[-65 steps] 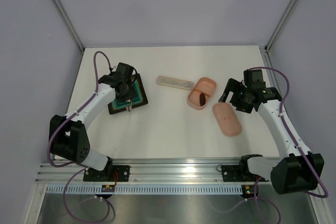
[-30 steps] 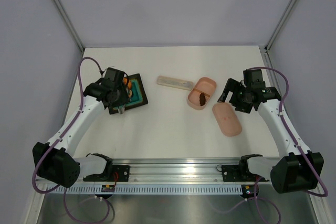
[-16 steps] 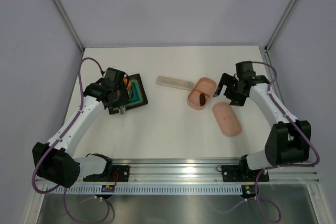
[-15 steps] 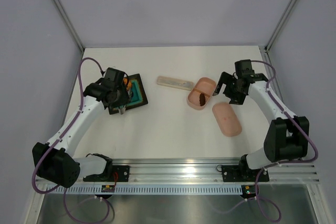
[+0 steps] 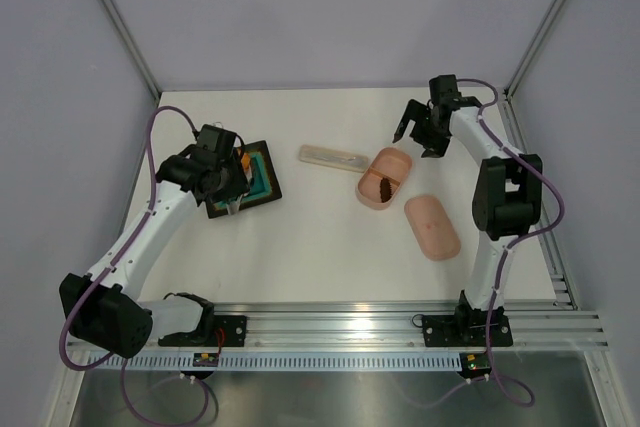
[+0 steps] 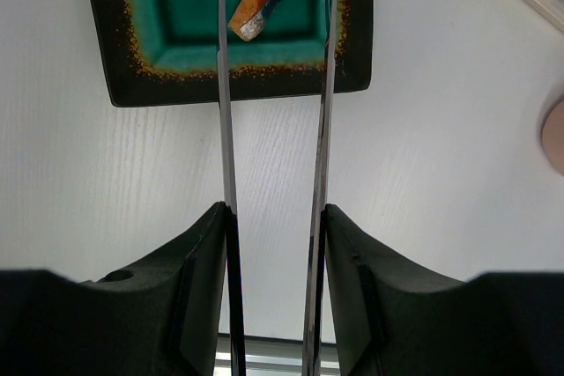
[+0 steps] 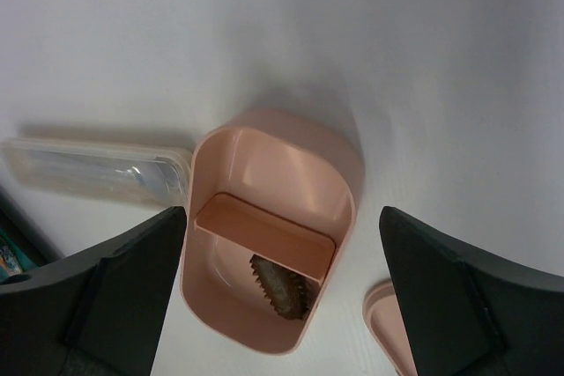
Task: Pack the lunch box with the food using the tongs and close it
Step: Move the packing box to the center of the board, then place the fake food in the packing box.
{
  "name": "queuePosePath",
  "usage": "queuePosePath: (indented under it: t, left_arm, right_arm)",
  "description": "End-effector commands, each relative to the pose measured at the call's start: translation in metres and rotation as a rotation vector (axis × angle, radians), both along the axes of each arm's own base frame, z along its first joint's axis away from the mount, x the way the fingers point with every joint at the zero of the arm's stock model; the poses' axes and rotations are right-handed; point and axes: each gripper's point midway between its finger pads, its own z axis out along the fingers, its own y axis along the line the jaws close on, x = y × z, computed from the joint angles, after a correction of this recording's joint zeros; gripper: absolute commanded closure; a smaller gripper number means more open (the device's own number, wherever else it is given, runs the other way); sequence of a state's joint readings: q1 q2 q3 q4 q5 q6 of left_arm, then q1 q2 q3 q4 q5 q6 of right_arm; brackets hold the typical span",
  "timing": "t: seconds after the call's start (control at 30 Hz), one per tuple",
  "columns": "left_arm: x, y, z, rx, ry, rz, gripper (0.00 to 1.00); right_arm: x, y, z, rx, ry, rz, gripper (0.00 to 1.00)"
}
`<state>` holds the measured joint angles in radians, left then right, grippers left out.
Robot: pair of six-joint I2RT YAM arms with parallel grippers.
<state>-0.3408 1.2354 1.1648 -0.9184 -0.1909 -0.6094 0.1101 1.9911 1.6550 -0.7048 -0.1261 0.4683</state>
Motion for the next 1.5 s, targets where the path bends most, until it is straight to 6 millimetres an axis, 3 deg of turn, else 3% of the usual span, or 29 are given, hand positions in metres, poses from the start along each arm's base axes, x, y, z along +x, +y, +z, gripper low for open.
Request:
queuePosePath:
  t: [0.0,0.13,0.37,0.6,0.7,0.87,1.03,1.17,1.3,1.37,1.4,1.43,1.47]
  left_arm:
    - [0.011,-0.01,0.026,-0.041,-0.082,-0.028,0.65]
    - [0.012,-0.013,0.029,-0.059,-0.087,-0.039,0.65]
    - [0.013,-0.018,0.032,-0.069,-0.094,-0.057,0.65]
    - [0.013,-0.023,0.037,-0.072,-0.099,-0.084,0.65]
    - [0.014,-0.03,0.04,-0.074,-0.098,-0.111,0.65]
    - [0.012,-0.061,0.055,-0.066,-0.105,-0.223,0.65]
    - [0.01,-0.093,0.071,-0.051,-0.128,-0.32,0.65]
    - [0.008,-0.126,0.087,-0.058,-0.156,-0.413,0.65]
    - [0.009,-0.164,0.089,-0.081,-0.17,-0.5,0.65]
    - [0.007,-0.181,0.091,-0.082,-0.18,-0.538,0.65]
    - [0.012,-0.191,0.09,-0.08,-0.182,-0.551,0.65]
    - [0.013,-0.196,0.089,-0.077,-0.18,-0.563,0.65]
    - [0.011,-0.205,0.089,-0.075,-0.184,-0.586,0.65]
  right_arm:
    - [0.014,0.011,0.001,0.06,0.004,0.03,0.0]
    - [0.02,0.016,-0.011,0.079,0.018,0.046,0.01]
    - [0.014,0.047,-0.016,0.235,0.029,0.164,0.0]
    - [0.0,0.044,-0.017,0.228,0.029,0.156,0.01]
    - [0.0,0.03,-0.014,0.15,0.025,0.104,0.01]
    - [0.0,-0.017,0.001,-0.058,-0.011,-0.088,0.01]
    - [-0.005,-0.03,0.041,-0.074,-0.108,-0.153,0.01]
    - [-0.016,-0.043,0.063,-0.08,-0.131,-0.191,0.01]
    - [-0.033,-0.066,0.084,-0.119,-0.145,-0.256,0.01]
    - [-0.043,-0.075,0.084,-0.121,-0.13,-0.279,0.0]
    - [-0.047,-0.077,0.096,-0.113,-0.161,-0.293,0.01]
    - [-0.055,-0.082,0.091,-0.115,-0.152,-0.311,0.01]
    - [-0.062,-0.085,0.105,-0.11,-0.189,-0.326,0.01]
